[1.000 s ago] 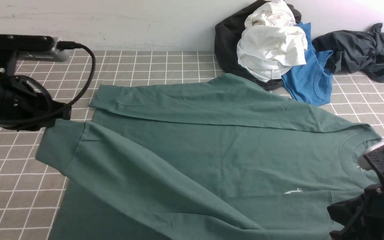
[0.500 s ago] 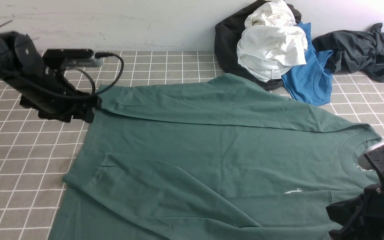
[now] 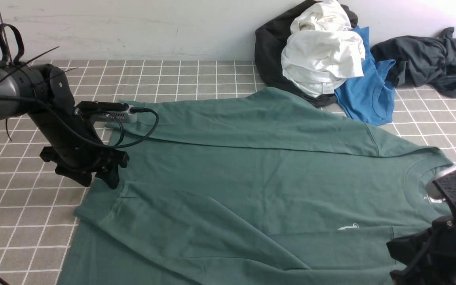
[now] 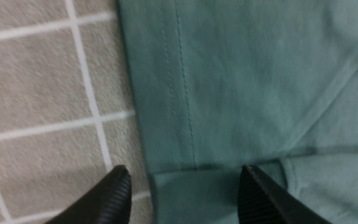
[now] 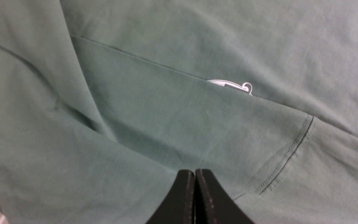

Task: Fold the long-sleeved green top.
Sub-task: Use the left arm to clamp the cuff farthest from it

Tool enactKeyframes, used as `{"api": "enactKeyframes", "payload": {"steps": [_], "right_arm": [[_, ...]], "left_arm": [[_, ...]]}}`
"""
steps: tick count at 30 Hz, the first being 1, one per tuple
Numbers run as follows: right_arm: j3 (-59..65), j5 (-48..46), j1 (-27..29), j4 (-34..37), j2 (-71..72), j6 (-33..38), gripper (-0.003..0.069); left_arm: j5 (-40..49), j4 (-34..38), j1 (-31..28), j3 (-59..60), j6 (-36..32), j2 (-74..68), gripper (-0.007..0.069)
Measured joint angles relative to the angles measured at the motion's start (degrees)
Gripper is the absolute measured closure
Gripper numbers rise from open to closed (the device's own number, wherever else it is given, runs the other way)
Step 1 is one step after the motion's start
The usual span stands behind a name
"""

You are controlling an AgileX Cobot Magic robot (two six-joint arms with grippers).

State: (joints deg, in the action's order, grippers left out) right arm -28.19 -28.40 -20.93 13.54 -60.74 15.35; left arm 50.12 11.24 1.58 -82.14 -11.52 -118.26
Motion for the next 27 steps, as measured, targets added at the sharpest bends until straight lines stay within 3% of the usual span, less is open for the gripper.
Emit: {"api": "enactKeyframes", "payload": {"steps": [2,4,6,7,8,10,11,13,16,18,20,23,27], "right_arm": [[0.00,0.13,0.00,0.00,0.00,-0.12,0.0659],[-0.16,0.59,0.00,0.00,-0.81,-1.66,0.0643],[-0.58,0.54,0.00,-0.21,-1.66,-2.56,0.0629],[-2.11,0.54,0.00,-0.66,-4.11,-4.42,0.0590],[-3.21,0.54,0.00,-0.97,-5.97,-5.33,0.0561],[-4.47,0.54,0.00,-1.51,-8.54,-6.44,0.0520],[-6.62,0.54,0.00,-3.07,-12.37,-8.54,0.0454],[-8.27,0.54,0.00,-4.55,-14.85,-10.41,0.0401],[-13.41,-0.28,0.43,-13.21,-24.73,-19.08,0.0258],[-14.73,-1.18,0.84,-15.58,-26.91,-22.43,0.0238],[-17.45,-4.46,2.36,-21.97,-31.34,-31.60,0.0218],[-18.58,-5.88,3.68,-27.19,-34.30,-38.84,0.0223],[-18.98,-4.31,4.06,-27.36,-37.45,-40.98,0.0270]], "left_arm": [[0.83,-0.05,0.33,0.00,-0.04,0.00,0.0259],[1.01,-0.25,0.69,-0.05,-0.11,0.00,0.0389],[1.01,-0.44,0.75,-0.05,-0.11,0.00,0.0445],[1.01,-0.49,0.75,-0.07,-0.34,0.00,0.0545],[1.01,-0.57,0.75,-0.07,-0.59,0.05,0.0581],[1.08,-0.70,0.75,-0.07,-0.83,0.20,0.0606],[1.47,-0.77,0.75,-0.07,-1.04,0.59,0.0620],[1.86,-1.05,0.82,-0.07,-1.03,1.16,0.0622],[2.64,-1.43,0.94,-0.07,-1.10,4.24,0.0622],[2.68,-1.43,0.94,-0.07,-1.10,5.17,0.0622],[2.93,-1.13,0.94,-0.07,-1.10,7.18,0.0622],[3.61,-0.68,0.94,-0.07,-1.10,7.99,0.0622],[3.74,-0.50,0.94,-0.07,-1.10,7.99,0.0622]]}}
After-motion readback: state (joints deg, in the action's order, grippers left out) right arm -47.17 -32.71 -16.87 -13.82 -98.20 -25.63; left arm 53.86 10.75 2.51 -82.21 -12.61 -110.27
